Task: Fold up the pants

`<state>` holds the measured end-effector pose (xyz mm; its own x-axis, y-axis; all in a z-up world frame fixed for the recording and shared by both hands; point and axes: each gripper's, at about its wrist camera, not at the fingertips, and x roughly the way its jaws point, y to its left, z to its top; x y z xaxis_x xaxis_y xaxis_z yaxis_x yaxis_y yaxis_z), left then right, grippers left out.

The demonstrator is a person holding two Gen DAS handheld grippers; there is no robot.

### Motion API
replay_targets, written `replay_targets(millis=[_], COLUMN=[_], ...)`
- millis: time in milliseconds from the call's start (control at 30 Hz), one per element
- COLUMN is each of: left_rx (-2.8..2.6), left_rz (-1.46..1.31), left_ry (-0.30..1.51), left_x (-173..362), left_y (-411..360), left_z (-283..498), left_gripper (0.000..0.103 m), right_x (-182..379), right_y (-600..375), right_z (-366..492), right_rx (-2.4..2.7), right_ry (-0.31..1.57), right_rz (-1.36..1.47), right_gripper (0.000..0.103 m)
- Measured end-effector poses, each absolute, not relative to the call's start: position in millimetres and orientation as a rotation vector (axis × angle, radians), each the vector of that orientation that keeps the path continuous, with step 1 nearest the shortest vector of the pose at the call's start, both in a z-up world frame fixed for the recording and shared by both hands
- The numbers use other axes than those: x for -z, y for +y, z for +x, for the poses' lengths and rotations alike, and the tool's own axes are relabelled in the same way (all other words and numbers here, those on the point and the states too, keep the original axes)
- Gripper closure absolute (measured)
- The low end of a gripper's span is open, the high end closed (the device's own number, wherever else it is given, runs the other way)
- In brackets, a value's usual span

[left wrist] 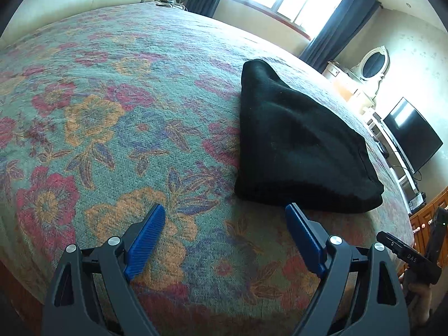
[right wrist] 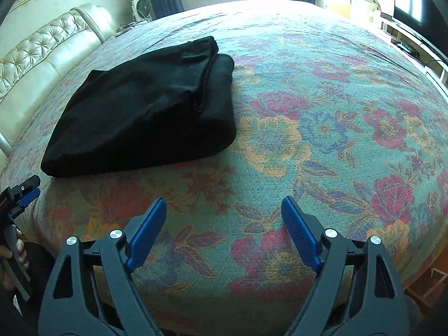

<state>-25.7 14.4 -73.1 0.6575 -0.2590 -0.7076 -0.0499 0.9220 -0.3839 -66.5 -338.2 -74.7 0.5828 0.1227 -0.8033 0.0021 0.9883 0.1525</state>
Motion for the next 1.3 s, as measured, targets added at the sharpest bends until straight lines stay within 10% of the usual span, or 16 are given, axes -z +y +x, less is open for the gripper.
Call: replay_targets(millis=[1300], left_rx=[0.157], left_rz=[-0.065], left_ry=[0.788], left_x=[57], left_y=[-91], left_z=[-57], left_gripper=[0.017], right_x=[57], right_y=[-281], right_z=[-91], right_rx=[-0.155], right_ry=[0.873], right_rz=[0.062], right_gripper=[0.019])
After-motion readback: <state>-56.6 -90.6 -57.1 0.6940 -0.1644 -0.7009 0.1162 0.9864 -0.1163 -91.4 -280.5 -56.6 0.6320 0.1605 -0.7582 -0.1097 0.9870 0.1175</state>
